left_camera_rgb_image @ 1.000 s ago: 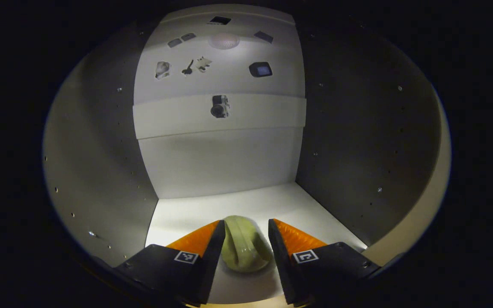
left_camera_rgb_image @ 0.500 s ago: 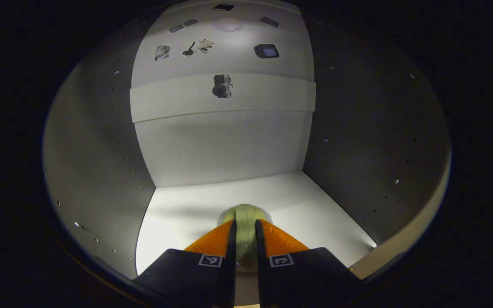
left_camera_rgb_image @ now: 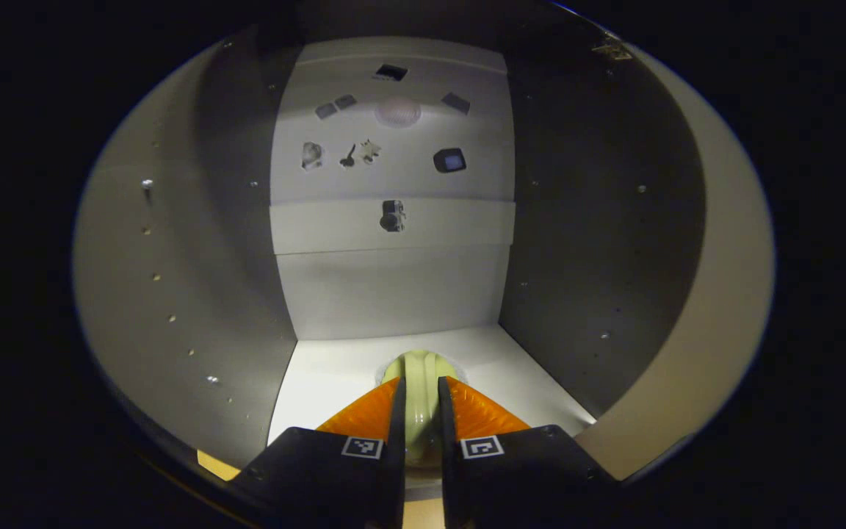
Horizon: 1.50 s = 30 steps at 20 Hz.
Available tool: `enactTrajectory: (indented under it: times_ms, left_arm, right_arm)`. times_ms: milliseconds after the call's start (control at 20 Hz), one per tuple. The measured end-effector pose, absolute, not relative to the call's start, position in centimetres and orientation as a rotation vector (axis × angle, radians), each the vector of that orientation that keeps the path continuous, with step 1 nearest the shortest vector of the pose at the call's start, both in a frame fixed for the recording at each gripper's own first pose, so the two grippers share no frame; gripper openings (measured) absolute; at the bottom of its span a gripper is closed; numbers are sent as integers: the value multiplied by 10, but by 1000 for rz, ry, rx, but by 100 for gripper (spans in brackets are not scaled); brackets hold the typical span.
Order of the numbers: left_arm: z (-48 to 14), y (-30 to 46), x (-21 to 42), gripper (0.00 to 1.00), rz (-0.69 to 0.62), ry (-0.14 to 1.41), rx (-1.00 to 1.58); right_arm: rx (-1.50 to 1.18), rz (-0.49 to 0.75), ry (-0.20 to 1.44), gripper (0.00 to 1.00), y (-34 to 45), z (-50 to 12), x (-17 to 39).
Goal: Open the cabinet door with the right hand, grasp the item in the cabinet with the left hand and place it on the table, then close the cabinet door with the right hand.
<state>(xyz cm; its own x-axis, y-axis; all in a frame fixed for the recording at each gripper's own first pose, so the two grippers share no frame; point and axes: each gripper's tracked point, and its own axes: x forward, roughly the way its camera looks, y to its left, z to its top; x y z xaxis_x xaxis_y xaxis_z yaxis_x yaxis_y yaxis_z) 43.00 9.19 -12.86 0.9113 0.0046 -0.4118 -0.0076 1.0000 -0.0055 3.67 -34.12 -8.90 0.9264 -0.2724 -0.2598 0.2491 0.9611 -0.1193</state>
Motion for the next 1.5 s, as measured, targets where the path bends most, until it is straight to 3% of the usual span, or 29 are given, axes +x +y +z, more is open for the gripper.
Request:
enactTrajectory:
  times_ms: [350,500,600,700,900,1200,1500]
  left_arm:
    - [-102,75,330,25,21,376,-10]
    - [-98,64,290,24,7,367,-30]
    - [-96,60,265,26,4,358,-41]
    - [-100,58,237,24,7,359,-48]
    - [-125,48,188,24,4,386,-81]
    - [-217,19,124,24,1,479,-138]
    - [-297,-7,98,22,-16,524,-94]
  right_arm:
    - [-16,-237,178,66,-332,-73,44]
    - [-13,-244,137,71,-328,-61,35]
    - [-12,-252,116,81,-324,-52,24]
    - [-26,-248,82,100,-317,-42,10]
    - [-87,-282,61,98,-319,-36,-24]
    - [-67,-352,27,98,-317,-29,-73]
    - [-67,-351,-4,97,-310,-35,-88]
